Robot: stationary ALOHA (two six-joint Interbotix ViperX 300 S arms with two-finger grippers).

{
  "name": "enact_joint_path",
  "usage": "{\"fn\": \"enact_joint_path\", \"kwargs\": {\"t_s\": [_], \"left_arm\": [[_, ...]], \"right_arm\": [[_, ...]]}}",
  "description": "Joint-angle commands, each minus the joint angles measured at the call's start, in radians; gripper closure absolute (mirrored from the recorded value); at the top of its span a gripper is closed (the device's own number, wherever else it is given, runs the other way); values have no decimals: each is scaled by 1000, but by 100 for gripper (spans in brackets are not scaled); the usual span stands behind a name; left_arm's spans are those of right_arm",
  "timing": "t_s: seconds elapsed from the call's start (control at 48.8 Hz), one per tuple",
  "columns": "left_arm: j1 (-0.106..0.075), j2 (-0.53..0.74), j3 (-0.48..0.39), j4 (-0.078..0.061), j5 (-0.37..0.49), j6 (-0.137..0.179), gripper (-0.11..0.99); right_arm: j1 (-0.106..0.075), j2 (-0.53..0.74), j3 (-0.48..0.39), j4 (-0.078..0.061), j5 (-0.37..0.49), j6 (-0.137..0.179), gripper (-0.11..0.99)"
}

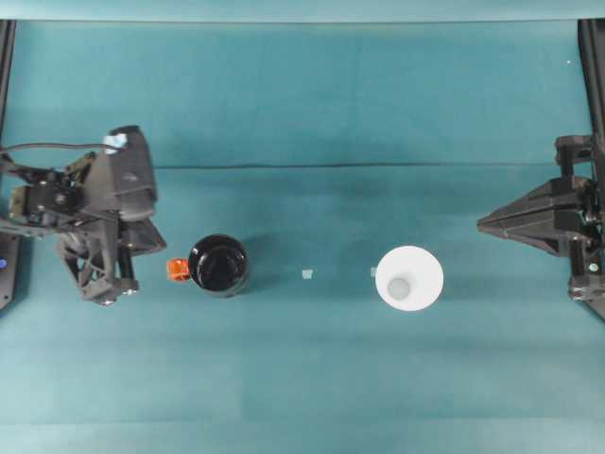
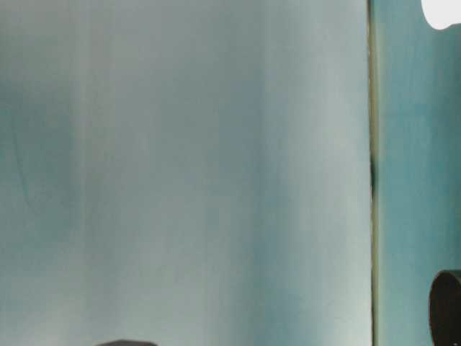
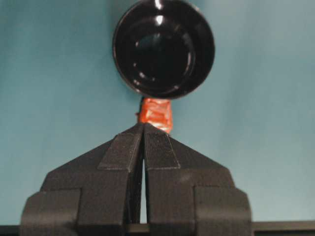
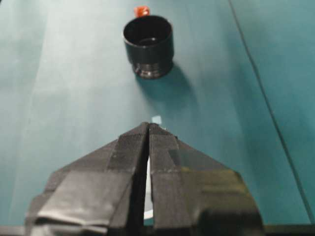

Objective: Put the paper cup into the moved red handle cup holder.

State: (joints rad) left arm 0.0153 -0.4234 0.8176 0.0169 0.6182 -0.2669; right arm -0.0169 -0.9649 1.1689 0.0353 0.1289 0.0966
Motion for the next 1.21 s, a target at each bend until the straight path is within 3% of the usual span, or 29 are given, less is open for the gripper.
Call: {"fn": "enact_joint_path", "kwargs": {"t_s": [0.0,0.143,0.287,0.532,0.635,0.819,0.901,1.188], "left_arm": [[-5,11,-29,3,6,8,85],[-17,23,-35,5,14,38,85],[-17,28,-32,5,25,74,85],[-12,31,-25,5,28,61,84],[-12,38,-29,5,26,60,64],[-11,74,-34,5,26,44,9],[-12,97,-32,5,21,34,-7],[-20,193,-25,5,-54,34,-10]], "right_arm": [[-2,5,-12,5,-3,9,97],[-2,3,-12,5,-2,9,97],[-3,3,-12,5,-2,9,97],[-2,3,-12,5,-2,9,97],[-2,3,-12,5,-2,9,97],[-2,3,-11,5,-2,9,97],[-2,3,-11,5,-2,9,97],[-3,3,-9,3,-2,9,97]]}}
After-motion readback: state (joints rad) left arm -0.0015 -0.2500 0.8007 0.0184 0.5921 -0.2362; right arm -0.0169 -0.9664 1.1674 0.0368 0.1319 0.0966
